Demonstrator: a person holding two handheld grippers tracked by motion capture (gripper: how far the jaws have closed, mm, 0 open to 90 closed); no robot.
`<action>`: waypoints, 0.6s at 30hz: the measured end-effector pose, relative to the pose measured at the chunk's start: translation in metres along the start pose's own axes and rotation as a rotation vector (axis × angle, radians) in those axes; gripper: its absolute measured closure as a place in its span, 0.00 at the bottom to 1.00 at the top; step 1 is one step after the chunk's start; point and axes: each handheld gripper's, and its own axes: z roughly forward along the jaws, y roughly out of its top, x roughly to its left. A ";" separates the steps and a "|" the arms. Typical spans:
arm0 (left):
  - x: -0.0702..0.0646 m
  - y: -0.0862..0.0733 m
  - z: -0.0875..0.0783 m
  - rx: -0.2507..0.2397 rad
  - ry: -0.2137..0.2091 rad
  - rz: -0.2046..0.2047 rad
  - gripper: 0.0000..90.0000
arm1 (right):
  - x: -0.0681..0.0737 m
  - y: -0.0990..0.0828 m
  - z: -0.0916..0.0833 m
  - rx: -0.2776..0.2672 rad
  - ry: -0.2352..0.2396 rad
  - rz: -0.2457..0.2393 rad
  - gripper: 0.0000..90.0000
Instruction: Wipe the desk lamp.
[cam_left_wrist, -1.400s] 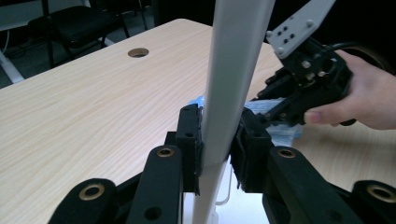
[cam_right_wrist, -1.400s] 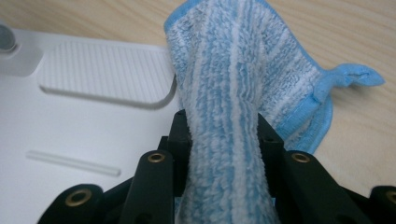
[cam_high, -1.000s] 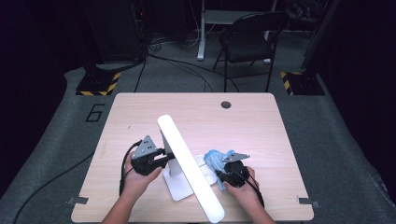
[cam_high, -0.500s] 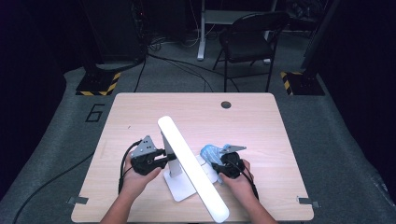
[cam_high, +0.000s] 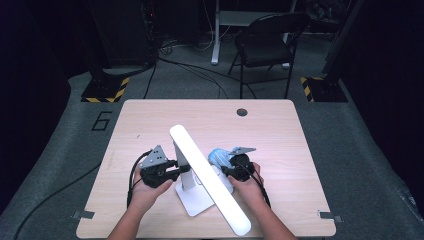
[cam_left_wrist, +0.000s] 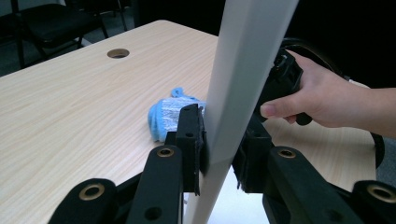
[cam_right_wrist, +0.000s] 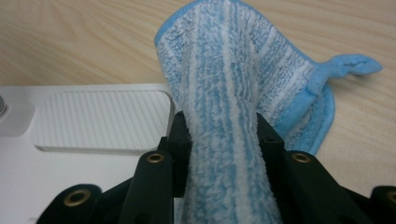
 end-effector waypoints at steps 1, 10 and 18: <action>0.000 0.000 0.000 0.001 -0.003 -0.002 0.82 | 0.000 0.002 0.000 0.001 0.006 0.000 0.74; -0.002 0.001 0.000 0.009 0.013 -0.011 0.82 | 0.011 0.013 -0.011 -0.073 0.007 -0.059 0.75; -0.003 0.000 0.001 0.007 0.011 -0.014 0.82 | 0.025 0.015 -0.032 -0.115 0.063 -0.086 0.74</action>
